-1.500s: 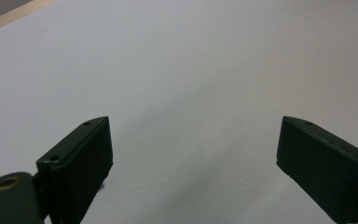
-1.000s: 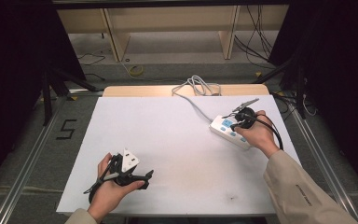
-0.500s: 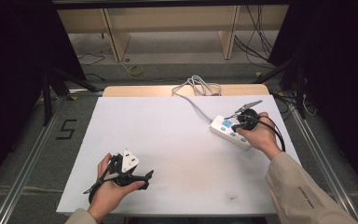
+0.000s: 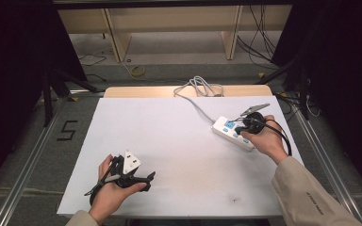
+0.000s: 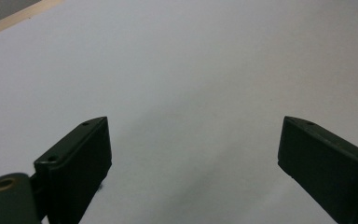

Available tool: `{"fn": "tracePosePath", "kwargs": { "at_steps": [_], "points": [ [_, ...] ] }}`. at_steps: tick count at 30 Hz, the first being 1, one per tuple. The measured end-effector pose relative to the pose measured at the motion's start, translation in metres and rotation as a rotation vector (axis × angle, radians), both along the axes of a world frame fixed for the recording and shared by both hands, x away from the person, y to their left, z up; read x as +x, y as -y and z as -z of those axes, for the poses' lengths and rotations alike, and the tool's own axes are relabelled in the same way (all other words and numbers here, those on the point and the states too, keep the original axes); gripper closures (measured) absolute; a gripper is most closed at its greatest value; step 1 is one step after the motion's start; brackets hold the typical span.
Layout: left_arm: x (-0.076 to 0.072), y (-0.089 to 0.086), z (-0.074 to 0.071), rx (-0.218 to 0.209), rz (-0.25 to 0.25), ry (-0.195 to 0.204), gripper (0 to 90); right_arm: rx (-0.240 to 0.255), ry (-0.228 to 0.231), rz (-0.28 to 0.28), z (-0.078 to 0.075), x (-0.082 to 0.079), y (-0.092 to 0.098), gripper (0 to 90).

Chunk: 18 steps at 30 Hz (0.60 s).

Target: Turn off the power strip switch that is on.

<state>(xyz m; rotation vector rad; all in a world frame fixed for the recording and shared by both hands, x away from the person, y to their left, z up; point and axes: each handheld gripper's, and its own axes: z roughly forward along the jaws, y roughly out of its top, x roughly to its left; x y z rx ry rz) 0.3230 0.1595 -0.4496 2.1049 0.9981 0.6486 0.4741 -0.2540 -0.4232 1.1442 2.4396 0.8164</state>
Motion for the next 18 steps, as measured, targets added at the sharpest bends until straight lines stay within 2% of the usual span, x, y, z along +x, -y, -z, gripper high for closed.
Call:
{"fn": "tracePosePath", "kwargs": {
  "at_steps": [6,18],
  "points": [
    [0.000,0.000,0.000,-0.002,0.003,0.004,8.8,-0.006,0.021,-0.008,-0.001,-0.006,-0.002,82.8],
    [0.000,0.001,0.000,0.000,-0.001,0.001,8.7,0.016,0.054,-0.030,-0.003,-0.019,0.001,75.7]
  ]
}}
